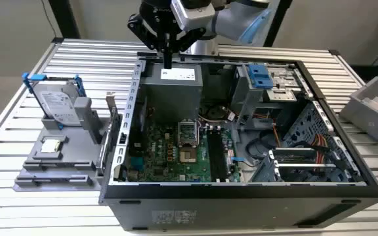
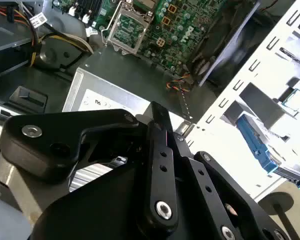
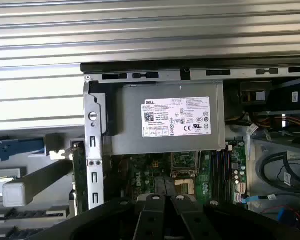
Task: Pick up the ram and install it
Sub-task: 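Reach for the ram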
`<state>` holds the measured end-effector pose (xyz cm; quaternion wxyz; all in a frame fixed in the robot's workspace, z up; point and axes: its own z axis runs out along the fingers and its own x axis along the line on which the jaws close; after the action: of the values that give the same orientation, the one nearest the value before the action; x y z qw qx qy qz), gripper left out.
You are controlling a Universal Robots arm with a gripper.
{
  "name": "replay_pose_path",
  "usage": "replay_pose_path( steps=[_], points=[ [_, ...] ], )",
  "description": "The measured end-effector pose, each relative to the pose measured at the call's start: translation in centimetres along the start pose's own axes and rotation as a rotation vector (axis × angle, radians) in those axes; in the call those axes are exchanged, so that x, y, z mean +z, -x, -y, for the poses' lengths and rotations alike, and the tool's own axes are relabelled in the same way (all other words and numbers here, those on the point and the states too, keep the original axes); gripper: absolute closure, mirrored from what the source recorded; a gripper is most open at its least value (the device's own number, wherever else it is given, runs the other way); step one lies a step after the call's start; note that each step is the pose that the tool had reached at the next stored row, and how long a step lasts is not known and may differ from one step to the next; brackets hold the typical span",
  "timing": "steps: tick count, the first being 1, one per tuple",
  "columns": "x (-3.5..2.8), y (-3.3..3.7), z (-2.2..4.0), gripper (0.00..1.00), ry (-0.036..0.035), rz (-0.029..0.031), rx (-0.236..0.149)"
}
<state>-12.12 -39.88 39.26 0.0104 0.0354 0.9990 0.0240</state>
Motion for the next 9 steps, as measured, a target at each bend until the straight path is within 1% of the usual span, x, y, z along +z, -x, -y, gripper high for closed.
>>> replay_pose_path(
  steps=[9],
  points=[
    [0.00,0.00,0.00,1.00,0.0000,0.0000,0.000]
  ],
)
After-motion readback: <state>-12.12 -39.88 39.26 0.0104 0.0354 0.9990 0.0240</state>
